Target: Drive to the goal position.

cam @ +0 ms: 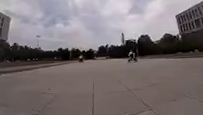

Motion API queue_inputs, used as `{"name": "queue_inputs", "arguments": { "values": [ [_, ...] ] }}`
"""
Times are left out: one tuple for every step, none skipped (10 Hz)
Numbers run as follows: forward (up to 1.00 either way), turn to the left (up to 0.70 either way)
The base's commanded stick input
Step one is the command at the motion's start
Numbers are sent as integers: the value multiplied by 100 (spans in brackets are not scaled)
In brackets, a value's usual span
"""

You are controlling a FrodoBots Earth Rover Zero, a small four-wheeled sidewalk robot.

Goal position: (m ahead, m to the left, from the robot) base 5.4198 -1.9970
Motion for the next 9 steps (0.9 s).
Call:
{"name": "queue_inputs", "arguments": {
  "values": [
    [85,0],
    [85,0],
    [85,0],
    [85,0],
    [85,0],
    [85,0],
    [85,0],
    [85,0],
    [85,0]
  ]
}}
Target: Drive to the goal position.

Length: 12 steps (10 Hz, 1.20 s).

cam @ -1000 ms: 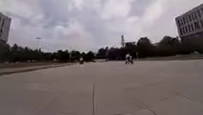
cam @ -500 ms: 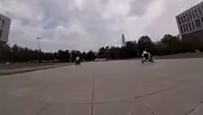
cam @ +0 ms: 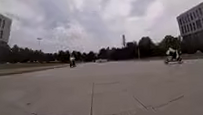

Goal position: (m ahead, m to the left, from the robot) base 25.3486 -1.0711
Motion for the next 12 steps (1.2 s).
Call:
{"name": "queue_inputs", "arguments": {
  "values": [
    [85,0],
    [85,0],
    [85,0],
    [85,0],
    [85,0],
    [85,0],
    [85,0],
    [85,0],
    [85,0],
    [85,0],
    [85,0],
    [85,0]
  ]
}}
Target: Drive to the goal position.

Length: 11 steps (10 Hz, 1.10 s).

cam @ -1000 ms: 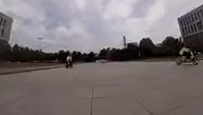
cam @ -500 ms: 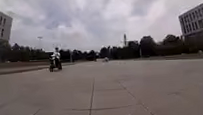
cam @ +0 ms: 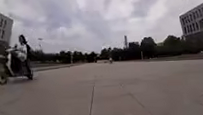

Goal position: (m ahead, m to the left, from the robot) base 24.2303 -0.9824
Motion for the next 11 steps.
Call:
{"name": "queue_inputs", "arguments": {
  "values": [
    [85,0],
    [85,0],
    [85,0],
    [85,0],
    [85,0],
    [85,0],
    [85,0],
    [85,-2],
    [85,-30],
    [85,-34],
    [85,-18]
  ]
}}
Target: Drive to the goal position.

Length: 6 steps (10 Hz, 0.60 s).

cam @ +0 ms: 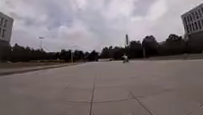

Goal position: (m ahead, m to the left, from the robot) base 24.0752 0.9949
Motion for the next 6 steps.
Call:
{"name": "queue_inputs", "arguments": {
  "values": [
    [85,0],
    [85,0],
    [85,0],
    [85,0],
    [85,0],
    [85,0]
  ]
}}
